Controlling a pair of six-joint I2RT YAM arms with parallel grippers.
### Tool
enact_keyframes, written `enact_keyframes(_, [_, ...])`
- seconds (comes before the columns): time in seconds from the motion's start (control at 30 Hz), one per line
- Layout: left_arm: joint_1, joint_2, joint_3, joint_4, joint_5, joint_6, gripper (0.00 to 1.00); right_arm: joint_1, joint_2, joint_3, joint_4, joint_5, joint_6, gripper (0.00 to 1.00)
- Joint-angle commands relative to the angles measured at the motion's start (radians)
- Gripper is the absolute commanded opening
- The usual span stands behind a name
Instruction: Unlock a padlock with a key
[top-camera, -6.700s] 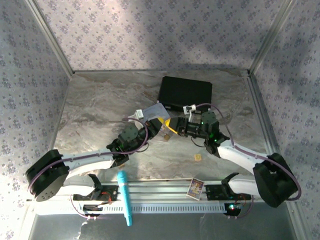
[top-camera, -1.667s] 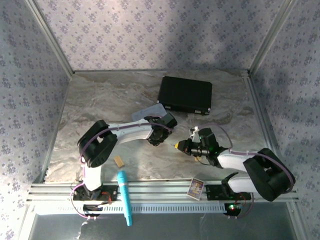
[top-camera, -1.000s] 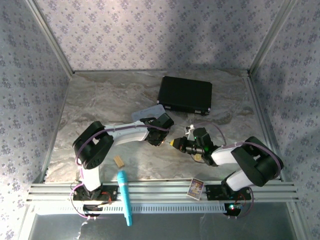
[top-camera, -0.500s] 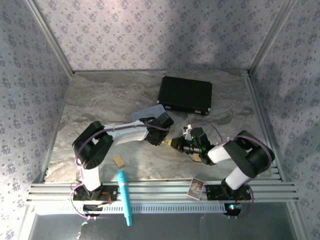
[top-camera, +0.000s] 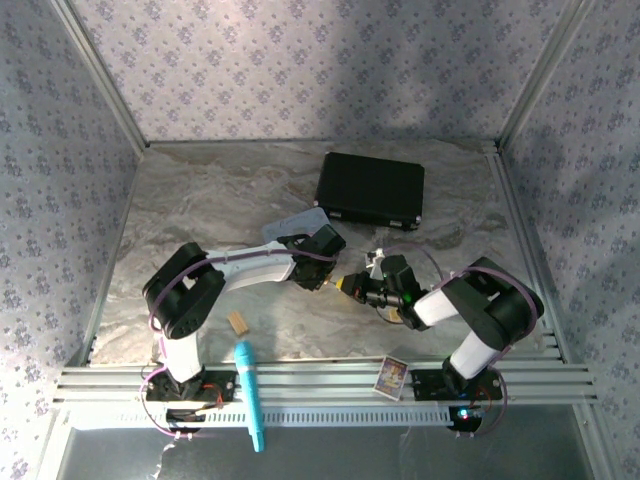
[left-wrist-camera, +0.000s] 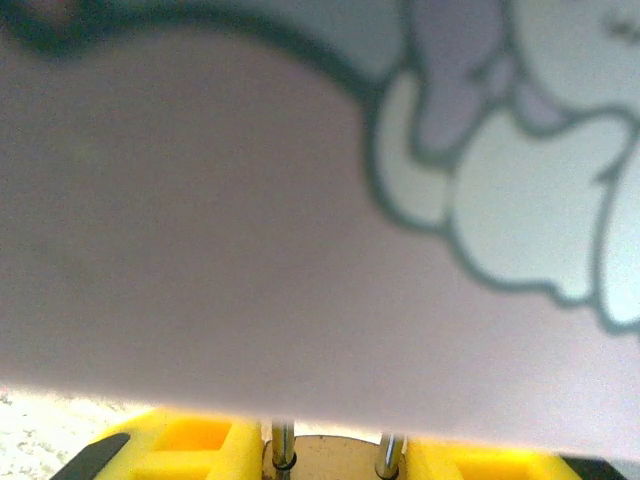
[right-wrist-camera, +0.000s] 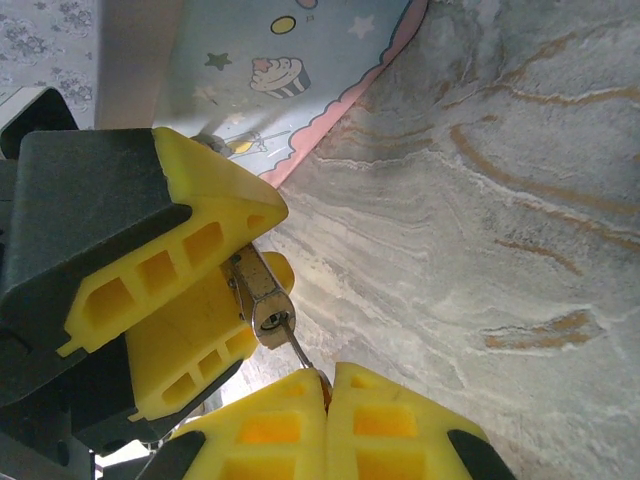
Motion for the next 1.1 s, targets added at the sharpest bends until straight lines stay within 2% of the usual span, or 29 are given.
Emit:
enact_keyframes(0.0, [0.003, -0.009, -0.021, -0.01, 0.074, -0.045, 0.31, 0.008, -0.013, 0.006, 0.026, 0.042, -0.004, 0.0])
enact_keyframes(0.8, [0.0, 0.032, 0.02, -0.015, 0.087, -0.05, 0.3, 0.014, -0.034, -0.038, 0.051, 0.134, 0.004, 0.0])
enact_keyframes(1.07, [-0.003, 0.052, 0.054, -0.022, 0.098, -0.034, 0.3, 0.023, 0.0, -0.005, 0.086, 0.098, 0.004, 0.0])
